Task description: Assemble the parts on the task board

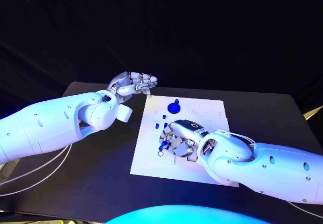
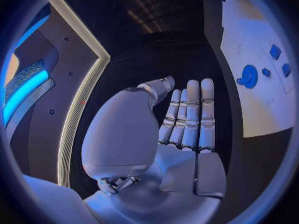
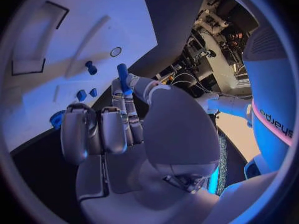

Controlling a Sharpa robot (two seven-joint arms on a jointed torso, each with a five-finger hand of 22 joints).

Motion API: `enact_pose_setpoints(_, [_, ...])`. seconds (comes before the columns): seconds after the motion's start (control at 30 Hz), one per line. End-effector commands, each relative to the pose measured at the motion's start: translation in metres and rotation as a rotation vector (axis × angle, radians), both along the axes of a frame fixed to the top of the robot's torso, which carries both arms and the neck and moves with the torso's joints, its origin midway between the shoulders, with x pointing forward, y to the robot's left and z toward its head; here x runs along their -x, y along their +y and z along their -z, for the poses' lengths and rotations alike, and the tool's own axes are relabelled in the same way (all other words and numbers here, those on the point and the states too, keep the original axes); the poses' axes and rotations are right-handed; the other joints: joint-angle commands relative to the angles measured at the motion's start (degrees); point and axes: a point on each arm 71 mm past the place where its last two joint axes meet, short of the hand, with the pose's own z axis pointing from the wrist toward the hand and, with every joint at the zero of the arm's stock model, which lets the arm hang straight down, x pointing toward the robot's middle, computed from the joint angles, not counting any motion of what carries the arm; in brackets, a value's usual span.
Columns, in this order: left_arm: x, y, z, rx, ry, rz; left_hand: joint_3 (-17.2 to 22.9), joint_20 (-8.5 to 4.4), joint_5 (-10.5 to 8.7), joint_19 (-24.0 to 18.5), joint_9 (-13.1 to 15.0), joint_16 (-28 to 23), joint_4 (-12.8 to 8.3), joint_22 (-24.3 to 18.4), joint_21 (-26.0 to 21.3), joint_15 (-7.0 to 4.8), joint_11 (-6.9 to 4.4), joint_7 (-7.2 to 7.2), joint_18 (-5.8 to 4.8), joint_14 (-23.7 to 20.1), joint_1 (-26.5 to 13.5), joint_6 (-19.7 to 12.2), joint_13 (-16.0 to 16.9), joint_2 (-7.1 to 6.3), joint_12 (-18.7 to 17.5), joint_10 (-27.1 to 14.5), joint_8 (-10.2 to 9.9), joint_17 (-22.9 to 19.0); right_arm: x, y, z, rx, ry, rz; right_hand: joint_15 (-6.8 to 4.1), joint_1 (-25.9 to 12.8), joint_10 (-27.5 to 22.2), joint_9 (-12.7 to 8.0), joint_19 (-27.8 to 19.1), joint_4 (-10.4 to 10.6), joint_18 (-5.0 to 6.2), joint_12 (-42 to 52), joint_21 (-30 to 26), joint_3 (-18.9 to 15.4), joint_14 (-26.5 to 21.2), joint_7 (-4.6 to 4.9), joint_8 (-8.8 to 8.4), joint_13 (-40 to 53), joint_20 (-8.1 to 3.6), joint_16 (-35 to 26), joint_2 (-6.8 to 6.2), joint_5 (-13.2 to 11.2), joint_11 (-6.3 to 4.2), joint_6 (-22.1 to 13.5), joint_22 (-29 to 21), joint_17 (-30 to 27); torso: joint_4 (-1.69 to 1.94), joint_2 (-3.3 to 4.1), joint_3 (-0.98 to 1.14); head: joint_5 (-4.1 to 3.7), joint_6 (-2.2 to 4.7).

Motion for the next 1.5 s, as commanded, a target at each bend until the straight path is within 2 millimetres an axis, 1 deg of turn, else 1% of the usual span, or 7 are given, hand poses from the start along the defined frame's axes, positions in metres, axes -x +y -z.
enact_pose_setpoints(0.03, [0.001,-0.003,-0.001,0.017,-0.006,0.017,-0.2,0.01,0.35,-0.2,0.1,-0.4,-0.1,0.1,0.0,-0.01,-0.02,-0.18,0.3,-0.4,-0.1,0.2,0.0,0.47,0.2,-0.3,0.3,-0.1,0.002,0.003,0.004,0.039,-0.002,-0.034,-0.16,0.0,0.9,6.0,0.8,-0.4,-0.13,-0.1,0.2,0.1,0.8,0.03,0.12,0.0,-0.29,0.3,0.61,-0.3,-0.75,-0.3,5.7,0.1,-0.07,0.02,0.0,0.22,-0.27])
enact_pose_setpoints(0.23, [0.001,-0.003,-0.001,0.018,-0.006,0.019,-0.2,0.01,0.35,-0.2,0.1,-0.4,-0.1,0.1,0.0,-0.01,-0.02,-0.18,0.3,-0.4,-0.1,0.2,0.0,0.47,0.2,-0.3,0.3,-0.1,0.001,0.006,0.009,0.067,0.0,-0.041,-0.19,-0.1,1.2,6.1,0.9,-0.6,-0.18,0.1,0.4,0.2,0.9,0.04,0.11,0.2,-0.3,0.4,0.64,-0.3,-0.81,-0.5,5.9,0.2,0.02,0.03,-0.01,0.14,-0.55])
enact_pose_setpoints(0.4, [0.001,-0.003,-0.001,0.018,-0.005,0.019,-0.2,0.01,0.35,-0.2,0.1,-0.4,-0.1,0.1,0.0,-0.01,-0.02,-0.18,0.3,-0.4,-0.1,0.2,0.0,0.47,0.2,-0.3,0.3,-0.1,0.002,0.008,0.013,0.088,0.005,-0.045,-0.19,-0.1,1.2,6.1,0.9,-0.6,-0.18,0.1,0.4,0.2,0.9,0.04,0.11,0.2,-0.3,0.4,0.64,-0.3,-0.81,-0.5,5.9,0.2,0.04,0.02,-0.04,0.3,-0.83])
enact_pose_setpoints(0.53, [0.001,-0.003,-0.001,0.017,-0.005,0.019,-0.2,0.01,0.35,-0.2,0.1,-0.4,-0.1,0.1,0.0,-0.01,-0.02,-0.18,0.3,-0.4,-0.1,0.2,0.0,0.47,0.2,-0.3,0.3,-0.1,0.001,0.007,0.015,0.105,0.007,-0.042,-0.2,-0.2,1.2,6.1,0.9,-0.7,-0.18,0.1,0.4,0.2,0.9,0.04,0.11,0.2,-0.3,0.4,0.64,-0.3,-0.82,-0.6,5.9,0.2,0.02,0.0,-0.05,0.43,-0.72])
enact_pose_setpoints(0.57, [0.001,-0.003,-0.001,0.017,-0.006,0.018,-0.2,0.01,0.35,-0.2,0.1,-0.4,-0.1,0.1,0.0,-0.01,-0.02,-0.18,0.3,-0.4,-0.1,0.2,0.0,0.47,0.2,-0.3,0.3,-0.1,0.001,0.007,0.016,0.109,0.007,-0.04,-0.2,-0.2,1.2,6.1,0.9,-0.7,-0.19,0.1,0.4,0.2,0.9,0.04,0.11,0.2,-0.3,0.3,0.64,-0.2,-0.82,-0.6,6.0,0.1,0.03,0.0,-0.06,0.36,-0.88])
enact_pose_setpoints(1.03, [0.001,-0.004,-0.002,0.019,-0.008,0.019,-0.2,0.01,0.35,-0.2,0.1,-0.4,-0.1,0.1,0.0,-0.01,-0.02,-0.18,0.3,-0.4,-0.1,0.2,0.0,0.47,0.2,-0.3,0.3,-0.1,-0.001,0.008,0.019,0.141,-0.007,-0.012,-0.21,-0.2,1.2,6.2,1.0,-1.0,-0.21,0.1,0.5,0.2,0.9,0.04,0.12,0.3,-0.31,0.4,0.51,-0.2,-0.82,-0.6,6.0,0.2,0.01,0.03,0.0,0.41,-1.13])
enact_pose_setpoints(1.5, [0.001,-0.003,-0.002,0.018,-0.007,0.018,-0.2,0.01,0.35,-0.2,0.1,-0.4,-0.1,0.1,0.0,-0.01,-0.02,-0.18,0.3,-0.4,-0.1,0.2,0.0,0.47,0.2,-0.3,0.3,-0.1,0.005,0.016,0.026,0.168,0.018,-0.037,-0.2,-0.4,1.2,6.3,1.0,-1.0,-0.21,0.1,0.5,0.2,0.8,0.06,0.15,0.3,-0.31,0.4,0.45,-0.2,-0.79,-0.7,6.1,0.1,-0.03,0.01,-0.02,0.77,-1.51])
